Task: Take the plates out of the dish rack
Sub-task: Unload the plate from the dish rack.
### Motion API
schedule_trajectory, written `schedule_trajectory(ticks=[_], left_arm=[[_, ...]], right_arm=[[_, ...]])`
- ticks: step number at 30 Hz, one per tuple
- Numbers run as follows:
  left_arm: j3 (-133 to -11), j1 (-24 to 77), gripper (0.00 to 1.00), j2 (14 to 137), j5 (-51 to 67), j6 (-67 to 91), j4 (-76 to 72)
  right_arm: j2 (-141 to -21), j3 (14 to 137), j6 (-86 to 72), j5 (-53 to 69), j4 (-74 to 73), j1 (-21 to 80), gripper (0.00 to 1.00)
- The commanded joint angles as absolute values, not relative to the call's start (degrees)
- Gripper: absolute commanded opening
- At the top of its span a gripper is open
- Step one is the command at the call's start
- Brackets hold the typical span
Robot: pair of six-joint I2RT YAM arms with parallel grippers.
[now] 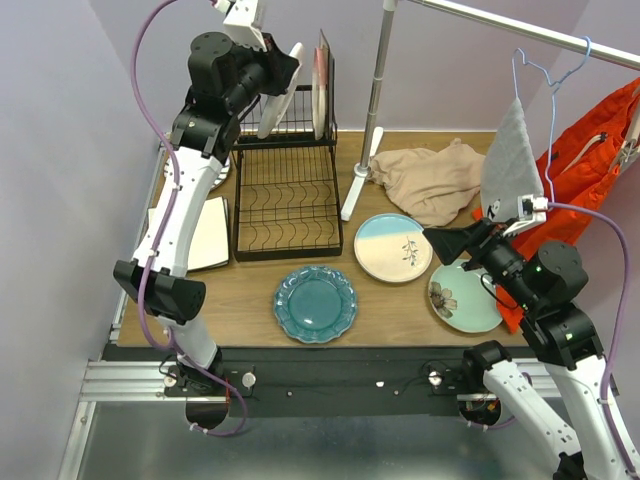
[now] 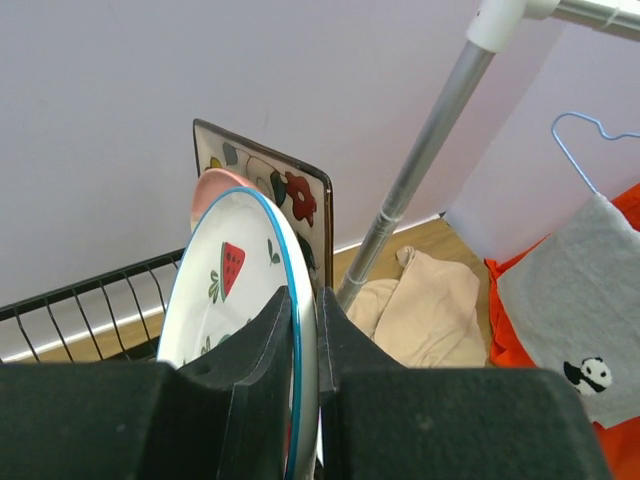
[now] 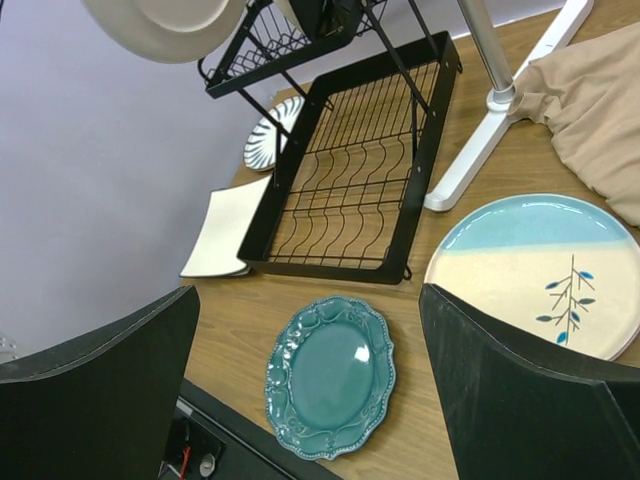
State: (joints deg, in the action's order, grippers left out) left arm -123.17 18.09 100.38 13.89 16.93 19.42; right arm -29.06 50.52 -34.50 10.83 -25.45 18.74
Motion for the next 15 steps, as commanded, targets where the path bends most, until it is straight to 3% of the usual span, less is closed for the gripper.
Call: schedule_trajectory(ticks=[1, 11, 15], left_arm=[[-121.9, 18.6, 0.00, 94.6, 11.4, 14.2, 12.8], [-120.0, 20.1, 0.00, 89.7, 3.2, 7.8, 17.5], [-119.9, 20.7, 0.00, 88.0, -6.7, 3.8, 19.9]], right_arm=[[-28.0, 52.0, -35.0, 11.0, -26.0, 18.6, 0.99], [-27.8, 52.5, -35.4, 11.6, -26.5, 18.6, 0.99], [-27.1, 52.7, -35.4, 11.7, -26.8, 18.6, 0.99]])
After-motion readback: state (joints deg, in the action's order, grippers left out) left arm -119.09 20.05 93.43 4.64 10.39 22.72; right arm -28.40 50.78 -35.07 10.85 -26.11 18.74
